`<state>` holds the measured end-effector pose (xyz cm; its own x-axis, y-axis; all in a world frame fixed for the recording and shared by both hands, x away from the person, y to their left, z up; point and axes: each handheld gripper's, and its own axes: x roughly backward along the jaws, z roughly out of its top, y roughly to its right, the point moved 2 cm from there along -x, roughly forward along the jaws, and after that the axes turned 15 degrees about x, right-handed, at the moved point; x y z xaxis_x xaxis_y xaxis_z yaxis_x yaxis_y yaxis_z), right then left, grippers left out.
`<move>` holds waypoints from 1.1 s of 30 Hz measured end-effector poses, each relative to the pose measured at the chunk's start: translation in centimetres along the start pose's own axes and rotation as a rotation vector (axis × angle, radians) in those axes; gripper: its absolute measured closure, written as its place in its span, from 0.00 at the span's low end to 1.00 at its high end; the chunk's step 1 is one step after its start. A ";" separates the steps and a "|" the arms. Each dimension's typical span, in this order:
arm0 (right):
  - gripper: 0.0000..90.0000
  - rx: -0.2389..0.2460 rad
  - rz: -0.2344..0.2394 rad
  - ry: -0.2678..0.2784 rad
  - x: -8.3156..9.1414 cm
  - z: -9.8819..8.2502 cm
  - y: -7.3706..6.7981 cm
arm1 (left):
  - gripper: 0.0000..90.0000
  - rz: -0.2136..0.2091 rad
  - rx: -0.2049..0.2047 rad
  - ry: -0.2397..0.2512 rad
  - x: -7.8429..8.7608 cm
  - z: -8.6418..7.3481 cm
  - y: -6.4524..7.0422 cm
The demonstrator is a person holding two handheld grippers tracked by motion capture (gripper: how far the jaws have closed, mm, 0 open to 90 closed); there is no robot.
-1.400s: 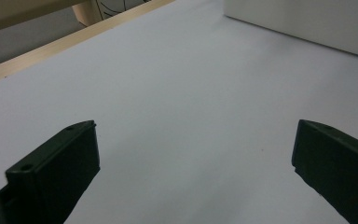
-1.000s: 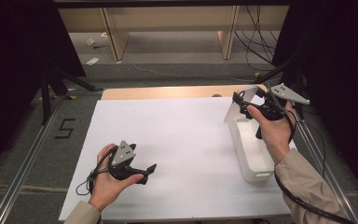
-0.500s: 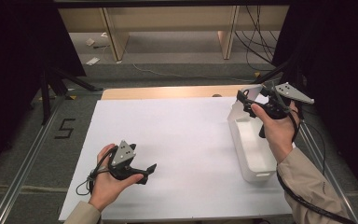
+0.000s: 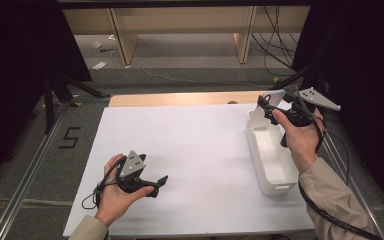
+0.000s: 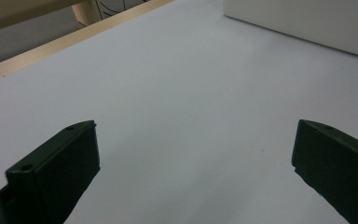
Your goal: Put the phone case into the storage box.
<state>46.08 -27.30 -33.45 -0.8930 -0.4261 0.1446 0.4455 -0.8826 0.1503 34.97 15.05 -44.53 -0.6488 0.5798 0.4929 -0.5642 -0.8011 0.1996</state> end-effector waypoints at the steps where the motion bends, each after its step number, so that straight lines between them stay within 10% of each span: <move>1: 0.20 -0.001 -0.004 -0.003 0.0 0.0 0.1 | 0.00 0.000 0.001 0.000 0.0 0.0 0.0; 33: 0.20 0.014 -0.063 -0.028 0.2 -0.3 1.3 | 0.00 -0.003 0.003 0.000 -0.1 0.0 0.0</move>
<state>46.47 -28.63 -33.56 -0.9174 -0.3637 0.1618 0.3892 -0.9047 0.1733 34.99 15.00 -44.60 -0.6471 0.5826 0.4918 -0.5648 -0.7996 0.2040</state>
